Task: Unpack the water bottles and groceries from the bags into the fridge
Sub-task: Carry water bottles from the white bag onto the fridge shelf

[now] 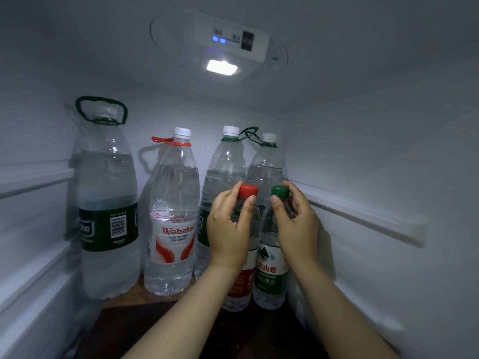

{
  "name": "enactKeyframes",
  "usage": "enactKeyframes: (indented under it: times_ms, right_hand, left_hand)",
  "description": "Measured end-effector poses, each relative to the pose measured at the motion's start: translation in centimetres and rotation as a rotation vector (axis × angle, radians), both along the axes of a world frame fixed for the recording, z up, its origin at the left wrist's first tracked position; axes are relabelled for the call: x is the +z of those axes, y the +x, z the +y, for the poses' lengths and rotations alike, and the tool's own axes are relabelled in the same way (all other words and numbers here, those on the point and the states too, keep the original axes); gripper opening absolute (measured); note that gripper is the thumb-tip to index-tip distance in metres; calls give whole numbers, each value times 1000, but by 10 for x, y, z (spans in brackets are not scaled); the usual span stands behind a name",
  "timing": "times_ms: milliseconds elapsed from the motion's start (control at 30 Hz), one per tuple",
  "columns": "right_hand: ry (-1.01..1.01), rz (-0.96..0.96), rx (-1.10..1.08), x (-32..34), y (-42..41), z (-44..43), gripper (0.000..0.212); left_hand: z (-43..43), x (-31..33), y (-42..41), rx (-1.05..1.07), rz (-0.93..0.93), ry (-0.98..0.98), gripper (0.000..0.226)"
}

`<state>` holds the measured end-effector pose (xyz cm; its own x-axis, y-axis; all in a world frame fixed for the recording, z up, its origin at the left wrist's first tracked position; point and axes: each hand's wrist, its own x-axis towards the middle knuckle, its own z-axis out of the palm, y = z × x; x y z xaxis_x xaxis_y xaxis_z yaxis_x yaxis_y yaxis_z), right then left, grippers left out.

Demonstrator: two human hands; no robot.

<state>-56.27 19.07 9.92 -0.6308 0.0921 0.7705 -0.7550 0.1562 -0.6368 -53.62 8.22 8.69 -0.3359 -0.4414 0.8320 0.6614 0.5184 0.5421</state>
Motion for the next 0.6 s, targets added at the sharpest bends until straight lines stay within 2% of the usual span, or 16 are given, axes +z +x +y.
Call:
enactKeyframes:
  times_ms: [133,333,600]
  right_hand:
    - [10,-41,-34,5,6,4,45]
    - [40,-33,-183,15,37,20,41]
    - [277,120,-386,39,109,55,37]
  left_hand:
    - [-3,4,9,-37,-92,-27,42]
    - [-12,18,29,-106,-203,-26,53]
    - [1,41,92,-112,-127,-153,53]
